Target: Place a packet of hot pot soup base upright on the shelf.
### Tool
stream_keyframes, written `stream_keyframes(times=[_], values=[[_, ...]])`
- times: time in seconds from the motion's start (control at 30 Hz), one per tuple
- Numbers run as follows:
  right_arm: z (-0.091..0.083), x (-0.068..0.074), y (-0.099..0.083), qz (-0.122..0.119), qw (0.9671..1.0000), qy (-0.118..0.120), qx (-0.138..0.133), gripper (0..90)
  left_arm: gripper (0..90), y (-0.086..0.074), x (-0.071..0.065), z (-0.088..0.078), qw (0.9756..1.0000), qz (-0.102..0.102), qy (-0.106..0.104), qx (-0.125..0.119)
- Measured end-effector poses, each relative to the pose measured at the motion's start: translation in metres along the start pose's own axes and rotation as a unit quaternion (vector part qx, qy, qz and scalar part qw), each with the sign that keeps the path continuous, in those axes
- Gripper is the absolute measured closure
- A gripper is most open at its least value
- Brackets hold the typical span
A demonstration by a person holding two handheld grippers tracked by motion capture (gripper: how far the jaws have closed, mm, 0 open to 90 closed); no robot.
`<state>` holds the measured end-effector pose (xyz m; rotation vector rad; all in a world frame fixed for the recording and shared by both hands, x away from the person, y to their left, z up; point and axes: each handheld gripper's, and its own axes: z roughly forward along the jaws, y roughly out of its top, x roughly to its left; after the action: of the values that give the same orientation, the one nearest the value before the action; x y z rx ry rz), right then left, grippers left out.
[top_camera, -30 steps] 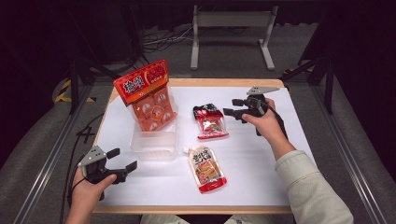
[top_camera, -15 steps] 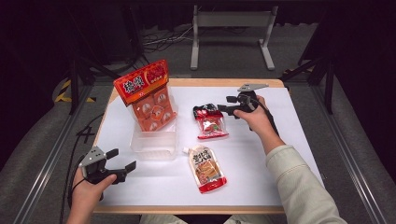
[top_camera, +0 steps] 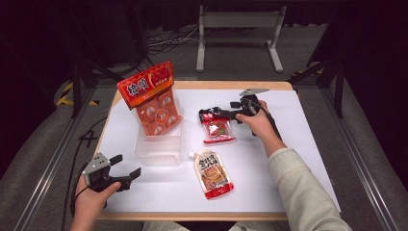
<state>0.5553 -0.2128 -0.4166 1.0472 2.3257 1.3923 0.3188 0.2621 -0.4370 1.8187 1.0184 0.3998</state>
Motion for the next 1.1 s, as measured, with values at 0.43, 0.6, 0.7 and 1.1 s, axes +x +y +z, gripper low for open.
stream_keyframes(times=[0.43, 0.6, 0.7, 1.1], values=[[0.031, -0.001, -0.007, 0.03, 0.9988, -0.006, 0.037, 28.9, 8.9, -0.006, -0.005, -0.007, 1.0, 0.0, 0.004, 0.001], [0.037, -0.004, -0.012, 0.051, 0.998, -0.001, 0.036, 29.4, 8.9, -0.008, -0.006, -0.009, 1.0, 0.001, 0.007, 0.001], [0.038, -0.004, -0.011, 0.056, 0.998, -0.003, 0.03, 29.4, 8.9, -0.009, -0.008, -0.008, 1.0, -0.001, 0.005, 0.001], [0.053, 0.006, 0.002, 0.039, 0.9955, -0.008, 0.086, 28.6, 8.7, -0.009, -0.01, -0.011, 1.0, 0.005, 0.004, -0.007]])
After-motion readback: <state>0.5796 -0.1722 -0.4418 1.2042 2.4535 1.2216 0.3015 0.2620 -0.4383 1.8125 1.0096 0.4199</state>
